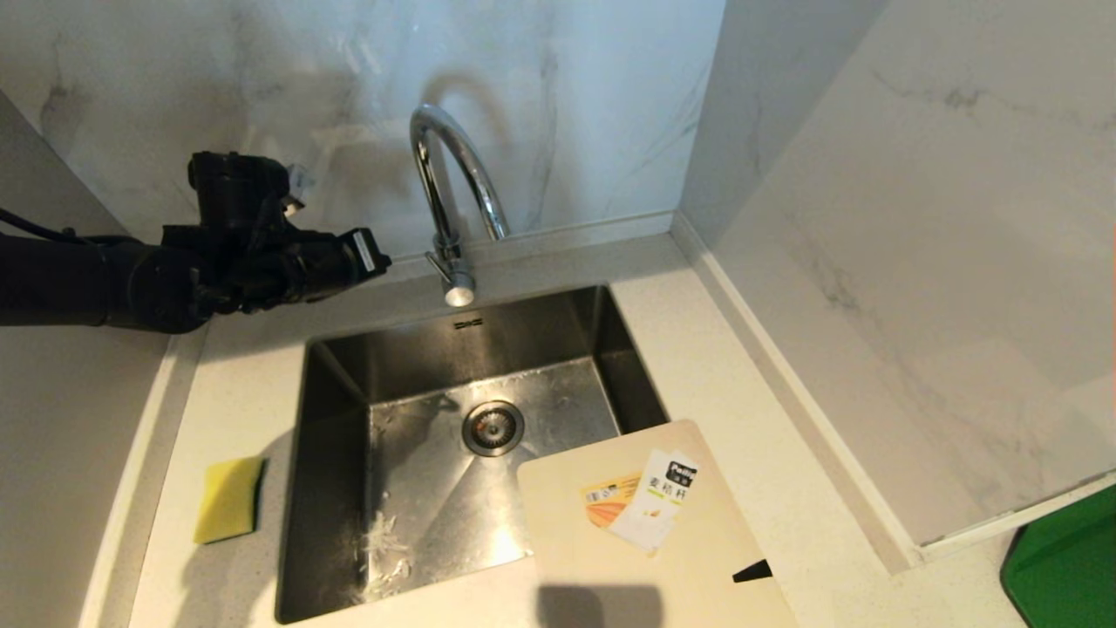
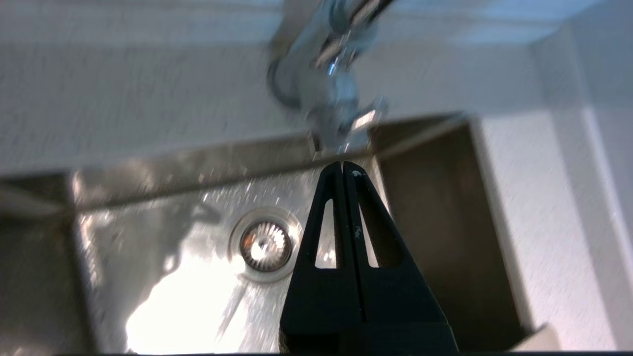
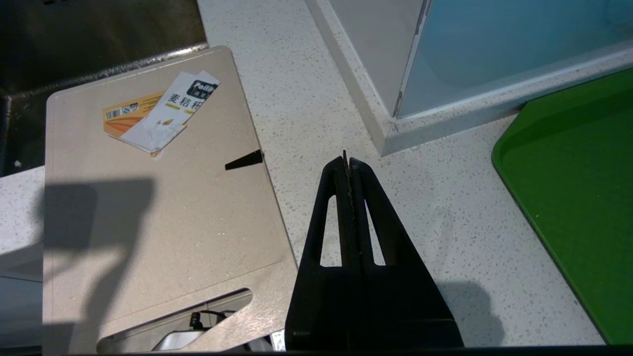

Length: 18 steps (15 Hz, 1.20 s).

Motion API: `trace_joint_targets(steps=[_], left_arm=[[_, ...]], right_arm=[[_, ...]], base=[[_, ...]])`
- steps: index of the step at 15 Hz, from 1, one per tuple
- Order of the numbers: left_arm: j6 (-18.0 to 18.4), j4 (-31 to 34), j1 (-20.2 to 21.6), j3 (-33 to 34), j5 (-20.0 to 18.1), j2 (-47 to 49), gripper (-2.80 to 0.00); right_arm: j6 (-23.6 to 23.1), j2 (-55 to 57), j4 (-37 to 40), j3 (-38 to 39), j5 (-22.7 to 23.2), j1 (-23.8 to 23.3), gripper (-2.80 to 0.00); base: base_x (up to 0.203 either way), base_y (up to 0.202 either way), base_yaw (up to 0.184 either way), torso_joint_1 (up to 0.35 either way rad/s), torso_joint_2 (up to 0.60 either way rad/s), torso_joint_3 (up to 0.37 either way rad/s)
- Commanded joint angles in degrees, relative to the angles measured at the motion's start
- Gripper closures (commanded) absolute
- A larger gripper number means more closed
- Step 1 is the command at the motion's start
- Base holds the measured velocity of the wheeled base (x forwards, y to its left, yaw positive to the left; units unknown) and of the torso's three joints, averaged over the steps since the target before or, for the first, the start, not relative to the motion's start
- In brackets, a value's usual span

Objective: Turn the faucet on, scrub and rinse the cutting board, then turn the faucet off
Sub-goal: Turn on the tap

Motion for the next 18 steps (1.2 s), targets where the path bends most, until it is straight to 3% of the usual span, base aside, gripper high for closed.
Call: trace_joint_targets(steps=[1,5,12,18], left_arm=[[-0.4,-2.3,-0.1,-2.7,0.3,2.2,0.0],[-1.2,-3.2,-1.4,-8.9,6.3,7.0,0.0],[-6.7,-2.3,-2.2,-17.3,6.2,12.6,0.0],[-11.8,-0.2,-3.1,-20.3,6.2,15.6,0.0]], right_arm=[[0.0,0.0,0.0,0.1,0.0,0.0,0.0],[0.0,0.0,0.0,0.1,0.0,0.0,0.0],[0.0,0.0,0.0,0.1,0.0,0.0,0.0],[0.0,0.0,0.0,0.1,0.0,0.0,0.0]], base=[[0.0,0.0,0.0,0.0,0.0,0.0],[0.0,0.0,0.0,0.0,0.0,0.0],[0.0,0.0,0.0,0.0,0.0,0.0],[0.0,0.0,0.0,0.0,0.0,0.0]])
